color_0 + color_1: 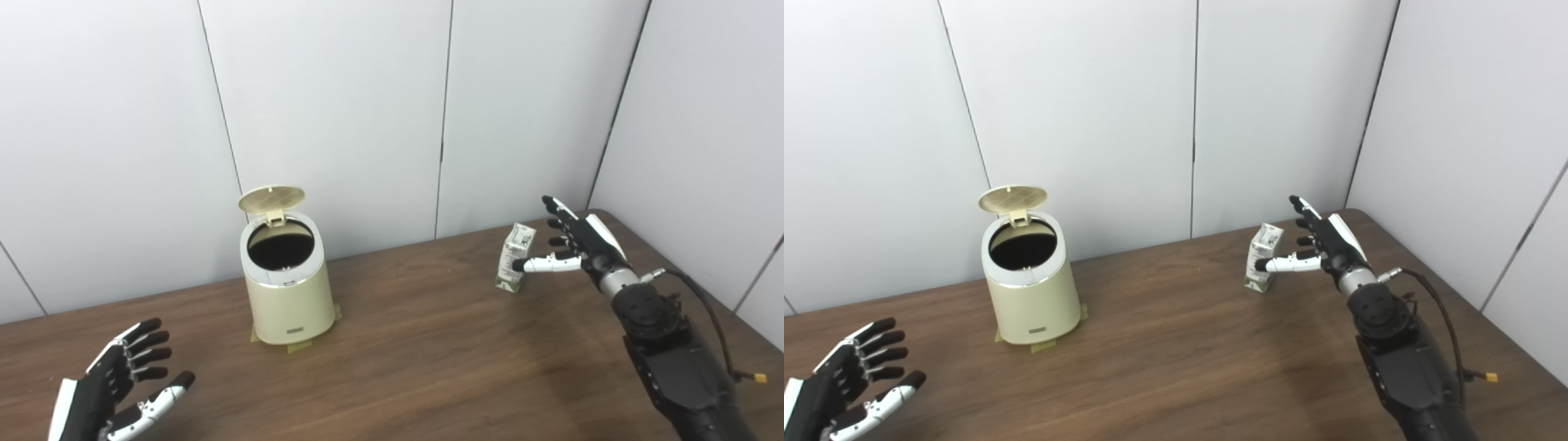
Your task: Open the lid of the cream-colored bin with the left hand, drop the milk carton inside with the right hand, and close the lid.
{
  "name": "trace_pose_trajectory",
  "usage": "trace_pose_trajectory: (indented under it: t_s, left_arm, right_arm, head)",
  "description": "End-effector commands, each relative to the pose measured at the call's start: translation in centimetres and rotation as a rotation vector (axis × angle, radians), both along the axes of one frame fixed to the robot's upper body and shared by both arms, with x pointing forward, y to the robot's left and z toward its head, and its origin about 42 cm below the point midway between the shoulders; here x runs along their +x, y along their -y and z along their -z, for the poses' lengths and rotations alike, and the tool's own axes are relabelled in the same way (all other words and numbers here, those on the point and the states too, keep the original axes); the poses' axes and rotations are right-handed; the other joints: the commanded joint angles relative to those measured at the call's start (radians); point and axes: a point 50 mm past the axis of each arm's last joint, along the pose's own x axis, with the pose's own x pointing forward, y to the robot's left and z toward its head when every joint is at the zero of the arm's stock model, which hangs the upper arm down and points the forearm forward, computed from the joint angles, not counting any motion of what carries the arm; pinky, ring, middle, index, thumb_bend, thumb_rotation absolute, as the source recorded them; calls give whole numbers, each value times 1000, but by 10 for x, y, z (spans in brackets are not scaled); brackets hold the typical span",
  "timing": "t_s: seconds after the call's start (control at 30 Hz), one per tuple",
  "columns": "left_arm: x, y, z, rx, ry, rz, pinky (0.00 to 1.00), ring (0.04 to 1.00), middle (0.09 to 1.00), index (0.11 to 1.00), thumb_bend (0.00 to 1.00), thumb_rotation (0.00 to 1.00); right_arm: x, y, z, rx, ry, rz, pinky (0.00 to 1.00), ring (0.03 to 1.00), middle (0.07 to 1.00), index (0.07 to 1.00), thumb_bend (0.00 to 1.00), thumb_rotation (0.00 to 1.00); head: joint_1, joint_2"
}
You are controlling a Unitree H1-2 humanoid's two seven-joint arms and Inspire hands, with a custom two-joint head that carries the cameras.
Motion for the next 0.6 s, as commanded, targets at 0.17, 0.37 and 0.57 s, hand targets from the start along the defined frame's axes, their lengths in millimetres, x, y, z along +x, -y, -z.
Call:
trace_pose_trajectory:
  t_s: [0.17,0.37,0.57]
  left_arm:
    - [6,2,-23,28,100,9,623,701,749,786,621,0]
    - [5,1,-22,36,101,20,617,701,747,787,609,0]
    - [6,2,-20,44,101,21,609,692,741,783,616,0]
  right_arm:
    - [20,-8,-13,-24,90,28,841,910,930,938,885,201]
    - [25,-14,5,-9,127,71,727,818,862,901,880,183]
    - [32,-17,18,25,162,103,697,776,826,868,862,178]
  head:
    - [4,6]
    - [5,9]
    - [5,11]
